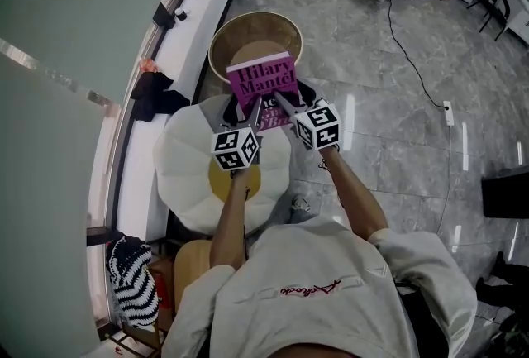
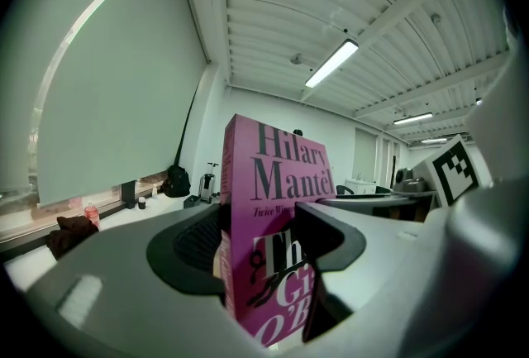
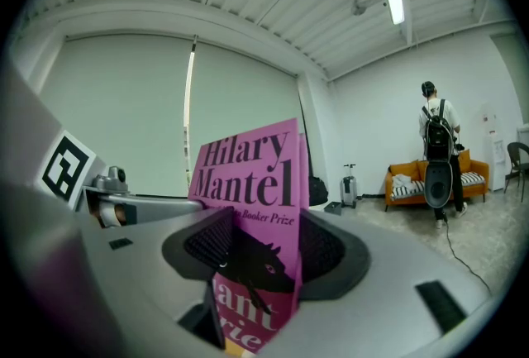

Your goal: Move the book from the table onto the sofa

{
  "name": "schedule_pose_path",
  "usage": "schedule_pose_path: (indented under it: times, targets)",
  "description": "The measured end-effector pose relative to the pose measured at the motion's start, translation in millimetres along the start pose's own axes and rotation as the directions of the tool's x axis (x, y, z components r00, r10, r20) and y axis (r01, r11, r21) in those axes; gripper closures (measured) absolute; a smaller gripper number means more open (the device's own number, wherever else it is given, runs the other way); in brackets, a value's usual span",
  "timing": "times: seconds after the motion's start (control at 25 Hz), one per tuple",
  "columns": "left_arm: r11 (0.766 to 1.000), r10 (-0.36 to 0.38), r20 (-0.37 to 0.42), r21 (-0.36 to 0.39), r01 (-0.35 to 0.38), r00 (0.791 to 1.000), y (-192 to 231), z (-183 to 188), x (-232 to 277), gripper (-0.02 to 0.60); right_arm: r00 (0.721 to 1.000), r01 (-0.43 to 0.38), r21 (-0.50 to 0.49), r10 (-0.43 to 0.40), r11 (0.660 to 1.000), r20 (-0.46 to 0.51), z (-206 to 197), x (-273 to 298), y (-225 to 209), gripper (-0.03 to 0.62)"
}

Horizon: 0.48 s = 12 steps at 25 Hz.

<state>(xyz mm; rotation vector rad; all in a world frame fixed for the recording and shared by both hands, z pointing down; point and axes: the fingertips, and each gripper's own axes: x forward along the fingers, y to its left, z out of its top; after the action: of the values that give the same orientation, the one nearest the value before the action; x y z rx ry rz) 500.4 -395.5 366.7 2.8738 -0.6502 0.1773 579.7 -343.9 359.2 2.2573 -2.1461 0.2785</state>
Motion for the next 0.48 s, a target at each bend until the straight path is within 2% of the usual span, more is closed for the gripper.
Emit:
schedule_pose_path:
  times: [0.28,0.48]
  targets:
    - [0.998,0.057,0.0,-0.027,-0.057,0.998,26,-9,-23,0.313,0.998,-0.056,-0.011,0.056,0.998,-0.025,-8,16,30,0.342]
    - [0.991,0.121,0.018,-0.051,-0.12,0.992,68,-7,-51,0.313,0.992,-0.122,-0.033,0.12,0.992,-0.041,-8,46,71,0.342]
